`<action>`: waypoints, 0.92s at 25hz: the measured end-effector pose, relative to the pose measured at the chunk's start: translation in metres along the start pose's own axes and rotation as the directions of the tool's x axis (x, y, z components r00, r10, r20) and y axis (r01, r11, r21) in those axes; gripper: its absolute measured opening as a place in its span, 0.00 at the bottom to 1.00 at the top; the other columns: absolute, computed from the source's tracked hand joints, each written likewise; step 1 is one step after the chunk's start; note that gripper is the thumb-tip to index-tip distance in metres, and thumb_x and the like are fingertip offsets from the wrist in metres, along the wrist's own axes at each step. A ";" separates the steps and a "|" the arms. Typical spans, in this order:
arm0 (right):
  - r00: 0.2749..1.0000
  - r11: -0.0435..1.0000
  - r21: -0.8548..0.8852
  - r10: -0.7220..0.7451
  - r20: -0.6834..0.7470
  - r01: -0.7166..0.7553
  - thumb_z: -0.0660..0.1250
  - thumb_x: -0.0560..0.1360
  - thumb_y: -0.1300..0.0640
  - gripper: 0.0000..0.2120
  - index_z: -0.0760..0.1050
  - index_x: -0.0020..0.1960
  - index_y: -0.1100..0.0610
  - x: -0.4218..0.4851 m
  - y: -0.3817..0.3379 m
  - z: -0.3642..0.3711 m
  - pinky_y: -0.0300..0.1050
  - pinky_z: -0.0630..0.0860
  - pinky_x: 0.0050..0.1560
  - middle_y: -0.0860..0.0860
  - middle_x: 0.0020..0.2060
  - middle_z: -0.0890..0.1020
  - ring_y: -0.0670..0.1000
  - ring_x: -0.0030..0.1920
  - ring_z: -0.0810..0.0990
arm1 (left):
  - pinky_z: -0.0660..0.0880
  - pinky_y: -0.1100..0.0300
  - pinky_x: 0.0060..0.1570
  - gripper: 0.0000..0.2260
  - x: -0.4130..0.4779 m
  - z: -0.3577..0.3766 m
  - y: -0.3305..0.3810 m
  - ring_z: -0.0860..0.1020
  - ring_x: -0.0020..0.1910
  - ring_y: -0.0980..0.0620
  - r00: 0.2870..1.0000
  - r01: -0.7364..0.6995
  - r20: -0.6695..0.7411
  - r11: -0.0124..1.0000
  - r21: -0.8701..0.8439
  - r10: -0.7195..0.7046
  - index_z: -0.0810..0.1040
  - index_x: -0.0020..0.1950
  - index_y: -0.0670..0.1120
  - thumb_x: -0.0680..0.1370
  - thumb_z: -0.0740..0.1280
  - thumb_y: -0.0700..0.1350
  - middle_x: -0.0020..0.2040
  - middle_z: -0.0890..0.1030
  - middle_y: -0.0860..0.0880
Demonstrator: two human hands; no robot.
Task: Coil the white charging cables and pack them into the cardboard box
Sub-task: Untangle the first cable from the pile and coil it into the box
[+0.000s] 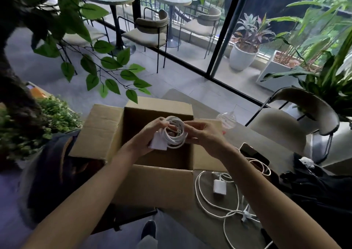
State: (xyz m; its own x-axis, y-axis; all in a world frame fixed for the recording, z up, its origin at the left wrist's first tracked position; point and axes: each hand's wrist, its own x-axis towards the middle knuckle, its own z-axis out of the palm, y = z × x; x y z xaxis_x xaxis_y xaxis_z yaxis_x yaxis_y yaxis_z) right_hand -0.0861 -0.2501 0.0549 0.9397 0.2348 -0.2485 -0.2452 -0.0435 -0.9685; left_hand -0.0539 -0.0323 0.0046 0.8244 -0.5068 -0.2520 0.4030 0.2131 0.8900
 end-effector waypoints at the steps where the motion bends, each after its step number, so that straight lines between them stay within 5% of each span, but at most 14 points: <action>1: 0.999 0.999 0.023 0.046 0.010 -0.046 0.67 0.80 0.57 0.15 0.79 0.63 0.63 0.010 0.002 0.007 0.45 0.82 0.49 0.59 0.53 0.85 0.56 0.54 0.85 | 0.77 0.50 0.43 0.21 0.001 -0.010 -0.002 0.80 0.46 0.46 0.999 0.001 -0.049 1.000 0.020 0.000 0.74 0.58 0.43 0.73 0.73 0.54 0.51 0.79 0.42; 6: 0.934 0.887 0.301 0.356 0.032 -0.349 0.62 0.82 0.57 0.15 0.75 0.67 0.63 0.065 0.032 0.047 0.59 0.80 0.59 0.61 0.62 0.80 0.64 0.58 0.82 | 0.79 0.50 0.51 0.19 0.023 -0.051 -0.016 0.81 0.52 0.44 0.958 -0.002 -0.287 1.000 0.023 0.008 0.77 0.61 0.38 0.78 0.66 0.52 0.55 0.81 0.38; 12: 0.860 0.791 0.431 0.506 -0.065 -0.434 0.61 0.83 0.61 0.17 0.69 0.69 0.68 0.127 0.084 0.086 0.55 0.83 0.46 0.63 0.60 0.79 0.63 0.50 0.83 | 0.74 0.49 0.56 0.14 0.059 -0.098 -0.052 0.78 0.51 0.45 0.845 0.129 -0.530 0.989 0.077 -0.069 0.79 0.56 0.41 0.84 0.59 0.49 0.51 0.81 0.41; 17: 0.825 0.833 0.295 0.531 -0.191 -0.468 0.66 0.79 0.65 0.20 0.68 0.69 0.69 0.158 0.124 0.107 0.48 0.81 0.34 0.64 0.53 0.80 0.59 0.43 0.83 | 0.73 0.51 0.64 0.15 0.076 -0.130 -0.075 0.78 0.58 0.45 0.742 0.322 -0.645 0.941 0.101 -0.184 0.76 0.64 0.35 0.84 0.60 0.45 0.61 0.80 0.36; 20: 0.793 0.835 0.209 0.550 -0.263 -0.509 0.67 0.77 0.67 0.19 0.71 0.67 0.66 0.175 0.140 0.116 0.55 0.83 0.43 0.66 0.59 0.80 0.65 0.54 0.83 | 0.73 0.51 0.64 0.17 0.083 -0.142 -0.078 0.76 0.63 0.43 0.671 0.470 -0.730 0.837 0.281 -0.132 0.76 0.67 0.38 0.83 0.62 0.46 0.64 0.79 0.38; 23: 0.775 0.820 -0.068 0.506 -0.379 -0.569 0.66 0.77 0.63 0.18 0.74 0.66 0.61 0.186 0.147 0.120 0.57 0.83 0.53 0.62 0.61 0.79 0.63 0.58 0.81 | 0.72 0.53 0.64 0.16 0.084 -0.153 -0.082 0.76 0.64 0.43 0.684 0.560 -0.713 0.736 0.380 -0.153 0.75 0.68 0.38 0.81 0.63 0.40 0.65 0.78 0.39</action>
State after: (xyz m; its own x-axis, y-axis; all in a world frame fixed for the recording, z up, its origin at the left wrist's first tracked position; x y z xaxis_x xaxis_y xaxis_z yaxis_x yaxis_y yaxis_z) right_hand 0.0245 -0.0965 -0.1315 0.6944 -0.2085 -0.6887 -0.7191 -0.2354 -0.6538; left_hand 0.0432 0.0349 -0.1478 0.7859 0.2162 -0.5794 0.6076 -0.4441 0.6585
